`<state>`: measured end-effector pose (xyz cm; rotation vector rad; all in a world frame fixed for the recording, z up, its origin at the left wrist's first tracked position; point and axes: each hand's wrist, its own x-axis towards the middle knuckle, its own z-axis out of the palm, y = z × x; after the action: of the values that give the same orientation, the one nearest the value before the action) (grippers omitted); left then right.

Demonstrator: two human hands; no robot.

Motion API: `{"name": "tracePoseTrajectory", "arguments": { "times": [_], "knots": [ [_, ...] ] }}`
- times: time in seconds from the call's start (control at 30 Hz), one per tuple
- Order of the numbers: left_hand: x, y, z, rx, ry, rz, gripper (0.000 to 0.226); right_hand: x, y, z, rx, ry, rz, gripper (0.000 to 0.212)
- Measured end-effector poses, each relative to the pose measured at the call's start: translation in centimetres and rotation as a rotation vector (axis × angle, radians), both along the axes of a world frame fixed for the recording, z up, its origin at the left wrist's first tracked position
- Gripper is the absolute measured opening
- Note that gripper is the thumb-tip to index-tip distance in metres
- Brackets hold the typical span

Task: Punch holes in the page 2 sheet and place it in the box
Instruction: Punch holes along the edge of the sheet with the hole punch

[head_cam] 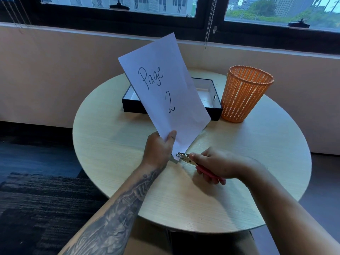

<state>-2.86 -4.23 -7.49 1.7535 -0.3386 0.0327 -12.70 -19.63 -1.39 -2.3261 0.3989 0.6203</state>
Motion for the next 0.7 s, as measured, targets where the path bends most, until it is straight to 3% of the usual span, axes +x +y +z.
{"name": "tracePoseTrajectory", "arguments": {
  "times": [0.13, 0.53, 0.7],
  "knots": [
    [0.01, -0.05, -0.01, 0.006, -0.004, 0.001, 0.018, 0.06, 0.01, 0.03, -0.008, 0.001, 0.000, 0.060],
    [0.13, 0.00, -0.34, 0.086, -0.041, -0.004, 0.031, -0.01, 0.14, -0.07, -0.044, -0.019, 0.015, 0.057],
    [0.09, 0.01, -0.22, 0.071, -0.046, 0.000, 0.024, -0.15, -0.01, -0.20, -0.033, -0.035, 0.016, 0.059]
  ]
}}
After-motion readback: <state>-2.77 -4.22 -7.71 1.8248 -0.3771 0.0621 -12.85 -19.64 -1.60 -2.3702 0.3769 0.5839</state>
